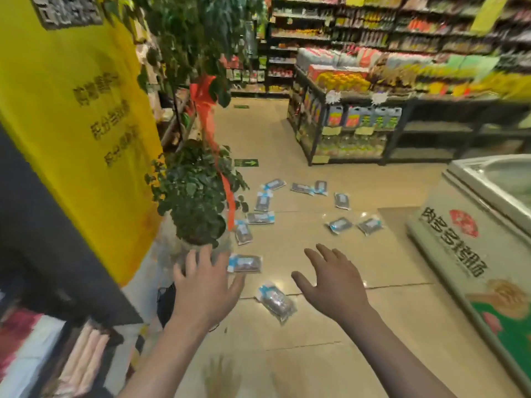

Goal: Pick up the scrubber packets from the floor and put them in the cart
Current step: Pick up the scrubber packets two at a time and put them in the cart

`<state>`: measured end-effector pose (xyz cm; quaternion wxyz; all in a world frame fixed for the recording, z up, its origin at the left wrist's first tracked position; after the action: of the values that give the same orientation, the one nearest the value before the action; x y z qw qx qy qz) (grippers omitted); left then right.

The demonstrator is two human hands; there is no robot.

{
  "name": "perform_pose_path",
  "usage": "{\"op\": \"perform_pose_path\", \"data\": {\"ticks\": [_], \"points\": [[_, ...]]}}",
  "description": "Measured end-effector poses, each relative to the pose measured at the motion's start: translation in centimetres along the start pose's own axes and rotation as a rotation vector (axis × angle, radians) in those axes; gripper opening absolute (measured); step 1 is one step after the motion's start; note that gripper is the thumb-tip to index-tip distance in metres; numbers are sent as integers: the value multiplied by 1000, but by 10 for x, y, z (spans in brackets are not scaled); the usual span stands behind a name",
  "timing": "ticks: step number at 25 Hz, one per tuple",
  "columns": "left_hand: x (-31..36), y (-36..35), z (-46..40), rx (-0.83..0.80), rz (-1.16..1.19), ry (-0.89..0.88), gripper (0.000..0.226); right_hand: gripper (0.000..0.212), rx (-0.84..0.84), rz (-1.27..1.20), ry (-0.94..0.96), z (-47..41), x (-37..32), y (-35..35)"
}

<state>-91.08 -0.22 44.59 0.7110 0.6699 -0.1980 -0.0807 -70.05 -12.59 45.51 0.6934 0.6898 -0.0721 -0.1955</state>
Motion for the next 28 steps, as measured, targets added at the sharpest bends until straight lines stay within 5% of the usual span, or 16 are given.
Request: {"op": "perform_pose_path", "data": {"ticks": [10, 16, 28], "points": [[320, -54, -99, -33, 15, -290, 54, 74, 71, -15, -314, -17, 309, 47], [440, -84, -163, -86, -2, -345, 56, 71, 66, -40, -403, -62, 423, 57], [664, -149, -453, -176, -4, -428, 53, 60, 75, -46, -516, -316, 641, 97]]}}
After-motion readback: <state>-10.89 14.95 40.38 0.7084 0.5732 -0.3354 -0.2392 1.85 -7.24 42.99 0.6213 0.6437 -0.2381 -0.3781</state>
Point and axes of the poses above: each hand's wrist, its own z-axis away from the middle knuckle, its own y-axis out of the back of the hand, x = y × z, the point moved 8 cm from there along -z, towards the middle knuckle, and after that the axes turned 8 degrees about y, right-handed, at the moved point
